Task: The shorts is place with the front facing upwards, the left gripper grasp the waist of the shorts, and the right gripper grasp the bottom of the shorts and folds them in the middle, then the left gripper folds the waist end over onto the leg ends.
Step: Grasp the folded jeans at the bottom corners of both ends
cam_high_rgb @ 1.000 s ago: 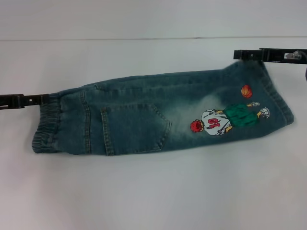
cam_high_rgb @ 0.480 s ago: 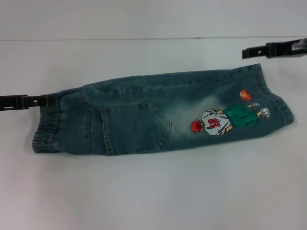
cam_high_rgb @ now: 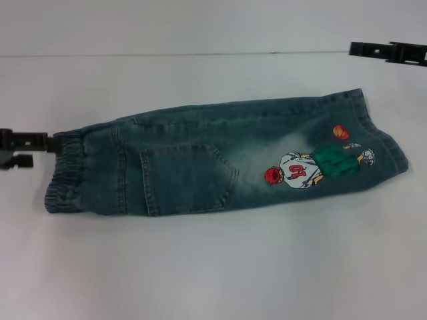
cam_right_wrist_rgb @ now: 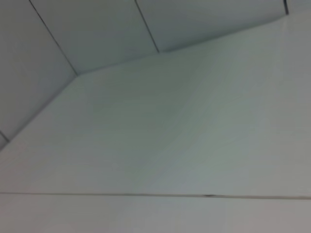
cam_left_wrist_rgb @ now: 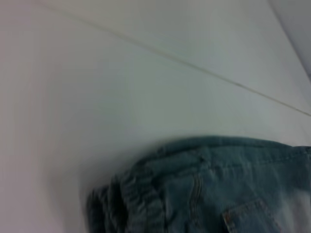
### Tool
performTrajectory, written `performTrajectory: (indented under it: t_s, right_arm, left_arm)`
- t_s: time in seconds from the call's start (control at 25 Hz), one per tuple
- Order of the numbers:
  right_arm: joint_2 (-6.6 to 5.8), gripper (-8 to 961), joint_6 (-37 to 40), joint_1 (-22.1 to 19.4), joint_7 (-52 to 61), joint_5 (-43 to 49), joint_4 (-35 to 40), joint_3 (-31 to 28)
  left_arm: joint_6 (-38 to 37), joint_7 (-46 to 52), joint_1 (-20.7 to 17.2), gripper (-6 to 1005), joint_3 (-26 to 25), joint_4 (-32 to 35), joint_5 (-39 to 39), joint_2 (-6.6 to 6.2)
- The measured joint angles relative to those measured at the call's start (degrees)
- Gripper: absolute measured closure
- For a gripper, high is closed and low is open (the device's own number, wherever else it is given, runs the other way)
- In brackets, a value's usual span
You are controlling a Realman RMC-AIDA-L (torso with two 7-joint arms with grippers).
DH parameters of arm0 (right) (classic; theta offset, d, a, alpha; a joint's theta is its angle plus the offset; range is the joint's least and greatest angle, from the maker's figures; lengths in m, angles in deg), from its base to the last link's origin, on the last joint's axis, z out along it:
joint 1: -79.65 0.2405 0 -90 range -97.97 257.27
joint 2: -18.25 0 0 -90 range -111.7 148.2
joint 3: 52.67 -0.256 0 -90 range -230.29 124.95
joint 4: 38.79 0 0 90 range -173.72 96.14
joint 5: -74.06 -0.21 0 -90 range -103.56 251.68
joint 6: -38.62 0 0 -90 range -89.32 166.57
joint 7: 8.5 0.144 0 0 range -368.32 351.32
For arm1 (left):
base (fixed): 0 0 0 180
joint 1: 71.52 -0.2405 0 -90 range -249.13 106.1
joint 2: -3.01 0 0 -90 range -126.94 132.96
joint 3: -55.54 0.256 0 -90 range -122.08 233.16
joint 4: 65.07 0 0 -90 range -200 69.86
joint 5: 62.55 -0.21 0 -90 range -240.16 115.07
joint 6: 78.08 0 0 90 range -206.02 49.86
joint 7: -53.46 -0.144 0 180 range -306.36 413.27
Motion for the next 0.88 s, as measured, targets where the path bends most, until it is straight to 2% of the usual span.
performTrajectory:
  t_s: [0.2, 0.4, 0.88]
  right_arm:
    - [1.23, -7, -0.32, -0.57, -4.6, -2.5, -1.29, -0.44]
    - [2.59, -6, -2.56, -0.4, -7.37, -2.63, -1.76, -0.22]
    - [2.87, -7, -3.46, 0.96, -9.04, -2.79, -3.4, -0.03]
  left_arm:
    - [-2.31, 6.63, 1.45, 79, 0.59, -0.24, -7.04, -0.36]
    - [-1.1, 9.62, 1.61, 79, 0.78, -0.84, -8.91, 0.03]
    - [3.61, 11.07, 1.56, 79, 1.17, -7.67, -10.61, -0.06]
